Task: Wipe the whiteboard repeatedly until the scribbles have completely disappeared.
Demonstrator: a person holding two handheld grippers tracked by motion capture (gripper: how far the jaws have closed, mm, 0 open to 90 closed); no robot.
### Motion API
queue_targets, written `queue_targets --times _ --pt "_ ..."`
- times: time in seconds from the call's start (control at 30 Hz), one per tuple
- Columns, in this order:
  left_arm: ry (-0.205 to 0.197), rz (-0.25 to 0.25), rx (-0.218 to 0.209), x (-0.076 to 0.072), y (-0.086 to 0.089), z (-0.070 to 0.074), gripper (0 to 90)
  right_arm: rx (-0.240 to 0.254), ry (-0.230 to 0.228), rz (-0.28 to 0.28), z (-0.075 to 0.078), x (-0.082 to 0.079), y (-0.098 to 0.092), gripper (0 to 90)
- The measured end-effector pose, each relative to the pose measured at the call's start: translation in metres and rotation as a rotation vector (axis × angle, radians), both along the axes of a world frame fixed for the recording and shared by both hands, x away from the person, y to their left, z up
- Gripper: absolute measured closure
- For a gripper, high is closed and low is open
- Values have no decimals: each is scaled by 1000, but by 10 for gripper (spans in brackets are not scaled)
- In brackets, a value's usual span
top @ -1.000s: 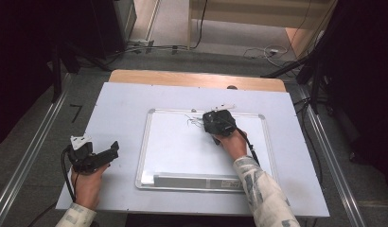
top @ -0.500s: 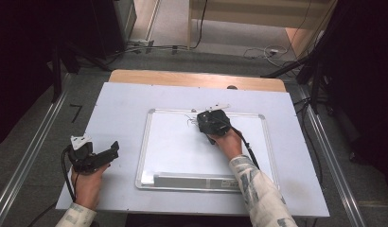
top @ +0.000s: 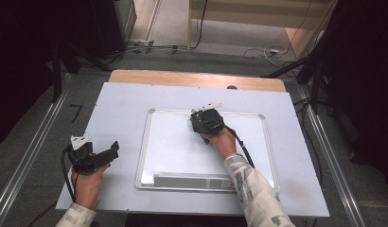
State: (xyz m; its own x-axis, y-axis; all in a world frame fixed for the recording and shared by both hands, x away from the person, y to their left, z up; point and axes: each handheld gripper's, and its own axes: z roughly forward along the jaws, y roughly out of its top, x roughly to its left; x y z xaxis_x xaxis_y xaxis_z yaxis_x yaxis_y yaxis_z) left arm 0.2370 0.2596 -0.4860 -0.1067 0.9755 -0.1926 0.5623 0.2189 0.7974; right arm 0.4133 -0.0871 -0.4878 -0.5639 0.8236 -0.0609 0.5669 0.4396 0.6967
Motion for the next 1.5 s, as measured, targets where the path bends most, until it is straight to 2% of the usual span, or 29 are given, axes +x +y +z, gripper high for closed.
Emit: queue_targets --times 1.5 --pt "-6 -3 -7 -1 2 0 21 -8 8 108 0 2 51 384"
